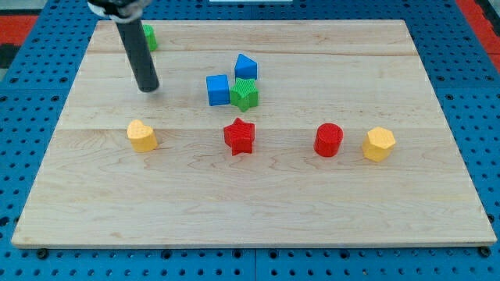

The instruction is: Move green star on right side of blue cube

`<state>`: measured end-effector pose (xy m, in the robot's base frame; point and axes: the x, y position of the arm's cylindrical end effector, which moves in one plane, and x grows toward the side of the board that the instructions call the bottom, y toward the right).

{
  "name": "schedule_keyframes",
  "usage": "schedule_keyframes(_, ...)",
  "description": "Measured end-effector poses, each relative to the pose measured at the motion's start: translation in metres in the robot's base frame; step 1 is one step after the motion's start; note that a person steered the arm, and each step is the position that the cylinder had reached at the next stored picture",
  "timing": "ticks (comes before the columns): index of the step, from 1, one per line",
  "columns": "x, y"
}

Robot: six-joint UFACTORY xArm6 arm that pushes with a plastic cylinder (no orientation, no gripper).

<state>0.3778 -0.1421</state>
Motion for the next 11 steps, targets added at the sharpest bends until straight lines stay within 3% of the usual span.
schedule_keyframes(1, 0.002, 0.08)
schedule_keyframes(3, 0.033, 0.093)
schedule_keyframes(7, 0.009, 0.244)
schedule_keyframes(8, 0.002, 0.259)
schedule_keyframes(9, 0.0, 0.231)
schedule_keyframes(11, -0.054, 0.224)
